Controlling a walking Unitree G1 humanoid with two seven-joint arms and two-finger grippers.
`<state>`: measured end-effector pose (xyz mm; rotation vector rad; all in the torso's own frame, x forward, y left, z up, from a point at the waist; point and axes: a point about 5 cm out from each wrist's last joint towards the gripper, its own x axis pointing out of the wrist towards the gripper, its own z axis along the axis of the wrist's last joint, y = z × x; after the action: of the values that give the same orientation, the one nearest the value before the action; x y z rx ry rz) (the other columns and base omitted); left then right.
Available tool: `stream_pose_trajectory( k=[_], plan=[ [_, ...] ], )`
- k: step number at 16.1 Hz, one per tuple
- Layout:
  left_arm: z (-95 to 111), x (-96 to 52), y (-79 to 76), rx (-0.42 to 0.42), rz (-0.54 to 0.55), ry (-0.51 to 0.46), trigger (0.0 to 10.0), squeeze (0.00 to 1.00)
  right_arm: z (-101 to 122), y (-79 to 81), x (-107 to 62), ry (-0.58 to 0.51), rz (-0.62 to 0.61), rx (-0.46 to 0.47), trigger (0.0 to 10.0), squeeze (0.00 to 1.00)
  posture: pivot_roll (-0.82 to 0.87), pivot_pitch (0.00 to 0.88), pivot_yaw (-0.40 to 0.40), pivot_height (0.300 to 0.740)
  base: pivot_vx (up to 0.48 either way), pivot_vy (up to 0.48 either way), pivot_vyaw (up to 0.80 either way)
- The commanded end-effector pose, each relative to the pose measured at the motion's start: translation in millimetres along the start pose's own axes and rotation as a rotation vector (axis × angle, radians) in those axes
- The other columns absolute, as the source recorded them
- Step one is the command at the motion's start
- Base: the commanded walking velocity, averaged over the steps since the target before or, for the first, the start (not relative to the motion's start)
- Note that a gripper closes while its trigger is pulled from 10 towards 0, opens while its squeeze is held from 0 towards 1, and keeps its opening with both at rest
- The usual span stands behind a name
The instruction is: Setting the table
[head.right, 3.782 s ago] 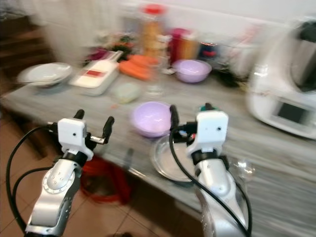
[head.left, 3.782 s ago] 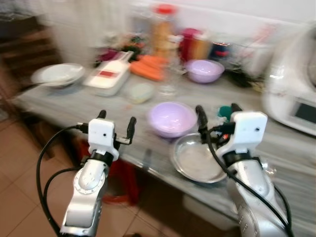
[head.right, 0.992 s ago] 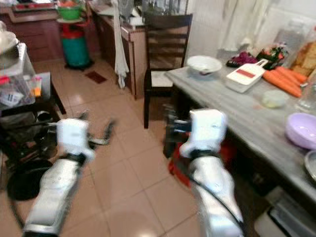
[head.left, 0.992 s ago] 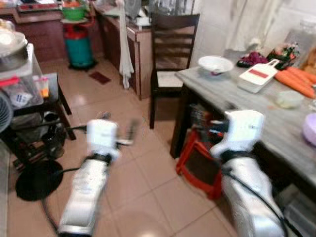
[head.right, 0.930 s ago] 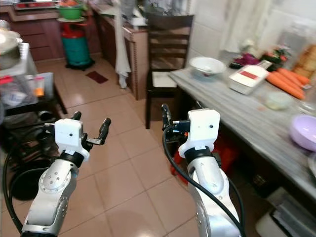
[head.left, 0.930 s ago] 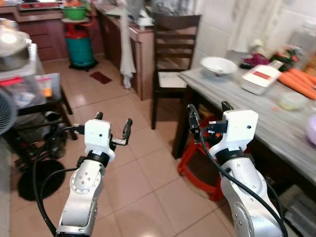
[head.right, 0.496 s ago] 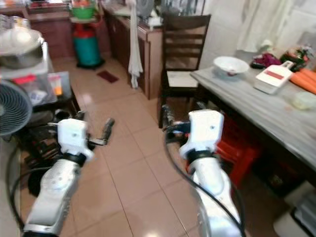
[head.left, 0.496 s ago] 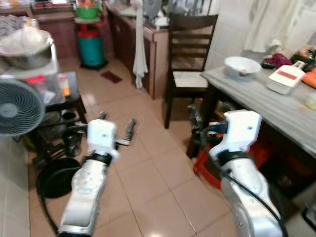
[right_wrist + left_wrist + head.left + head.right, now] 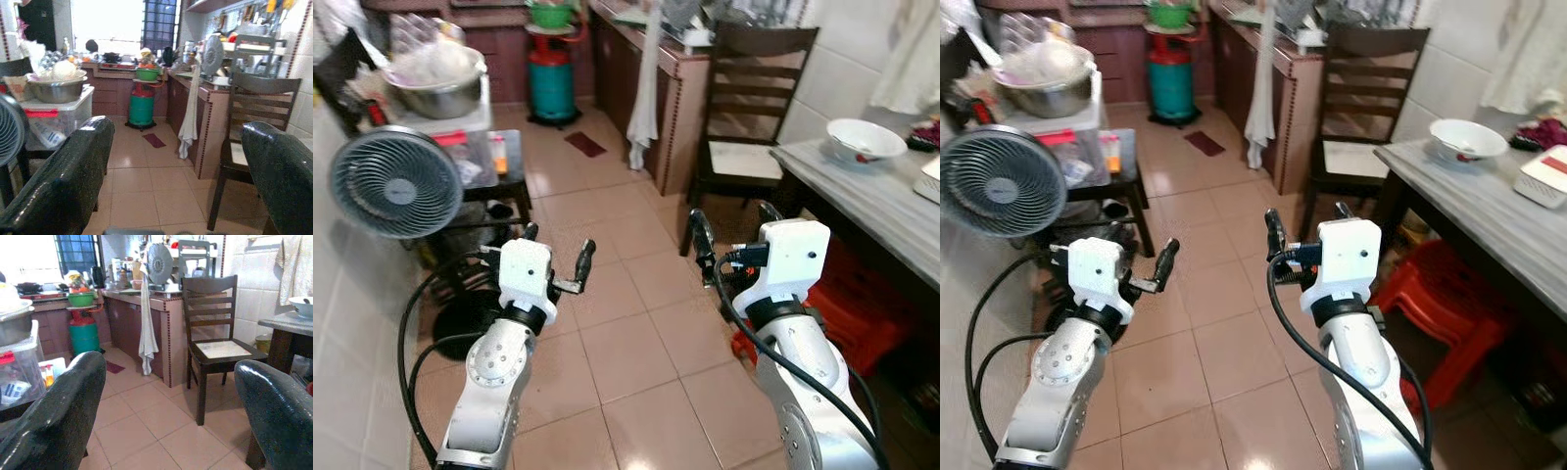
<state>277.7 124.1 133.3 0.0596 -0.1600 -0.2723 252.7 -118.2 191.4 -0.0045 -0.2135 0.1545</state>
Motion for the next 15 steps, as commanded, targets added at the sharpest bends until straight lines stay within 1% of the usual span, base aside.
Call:
stream_pose_trajectory(
  k=[1, 11, 14, 15],
  plan=[
    [1.8, 0.9, -1.4, 0.002, -0.018, -0.002, 10.0, 0.00, 0.2, -0.9, 0.5, -0.002, -0.001, 0.003, 10.0, 0.00, 0.00, 0.000, -0.041, 0.740, 0.000, 0.000, 0.80],
    [1.9, 1.2, -1.9, 0.003, -0.030, -0.005, 10.0, 0.00, -0.9, -0.5, 1.1, 0.000, -0.001, 0.007, 10.0, 0.00, 0.00, 0.000, -0.039, 0.740, 0.000, 0.000, 0.80],
    [2.5, 1.7, -1.2, 0.006, -0.026, -0.007, 10.0, 0.00, -0.9, -0.4, 1.7, -0.001, -0.002, 0.009, 10.0, 0.00, 0.00, 0.000, -0.037, 0.740, 0.000, 0.000, 0.47],
    [2.4, 1.5, -0.9, 0.006, -0.025, -0.007, 10.0, 0.00, -0.9, -0.4, 1.5, -0.002, -0.003, 0.010, 10.0, 0.00, 0.00, 0.000, -0.038, 0.740, 0.000, 0.000, 0.00]
  ],
)
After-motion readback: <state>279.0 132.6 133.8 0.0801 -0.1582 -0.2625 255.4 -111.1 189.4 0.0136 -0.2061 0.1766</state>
